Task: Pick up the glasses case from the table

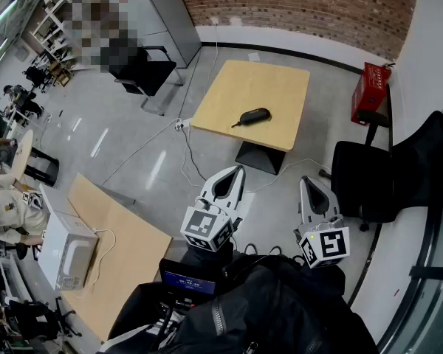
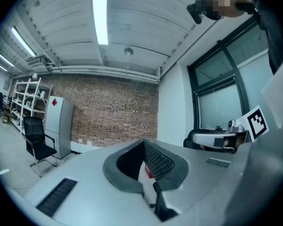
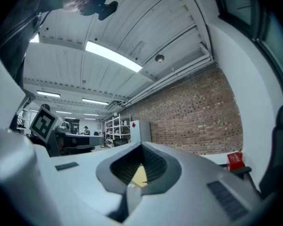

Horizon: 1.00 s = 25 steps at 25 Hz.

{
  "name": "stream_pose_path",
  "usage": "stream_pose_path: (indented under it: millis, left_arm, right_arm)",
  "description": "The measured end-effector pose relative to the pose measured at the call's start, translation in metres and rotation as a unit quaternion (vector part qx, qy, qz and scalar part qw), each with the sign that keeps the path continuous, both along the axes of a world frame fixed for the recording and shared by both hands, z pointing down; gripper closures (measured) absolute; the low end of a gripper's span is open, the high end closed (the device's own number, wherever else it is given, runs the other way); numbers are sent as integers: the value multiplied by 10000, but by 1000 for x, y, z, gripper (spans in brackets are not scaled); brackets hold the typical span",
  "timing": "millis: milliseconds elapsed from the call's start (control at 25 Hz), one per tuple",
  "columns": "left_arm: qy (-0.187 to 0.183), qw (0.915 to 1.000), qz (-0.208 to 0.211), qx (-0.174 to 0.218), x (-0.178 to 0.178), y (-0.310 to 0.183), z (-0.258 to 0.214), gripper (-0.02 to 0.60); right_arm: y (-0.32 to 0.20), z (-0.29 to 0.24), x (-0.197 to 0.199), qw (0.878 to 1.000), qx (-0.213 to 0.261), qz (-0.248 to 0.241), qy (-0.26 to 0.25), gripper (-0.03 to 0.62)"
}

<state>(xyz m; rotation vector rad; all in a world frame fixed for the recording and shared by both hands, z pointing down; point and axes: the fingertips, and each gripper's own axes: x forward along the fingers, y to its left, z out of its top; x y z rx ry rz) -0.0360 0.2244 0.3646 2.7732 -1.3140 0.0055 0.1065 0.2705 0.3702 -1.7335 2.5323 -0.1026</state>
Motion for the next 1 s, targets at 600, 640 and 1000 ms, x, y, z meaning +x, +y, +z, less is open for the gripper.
stream_pose_path:
  millis: [600, 640, 1000]
  left_arm:
    - [298, 9986, 94, -423, 6, -1, 11, 583]
    - [302, 9985, 88, -441, 7, -1, 12, 583]
    - [378, 9976, 105, -566, 13, 2, 12, 583]
  right_arm:
    - [-4, 14, 6, 9997, -191, -84, -160, 591]
    - [-4, 16, 7, 9996, -200, -97, -170, 591]
    - [-1, 21, 18, 9990, -296, -148, -301, 591]
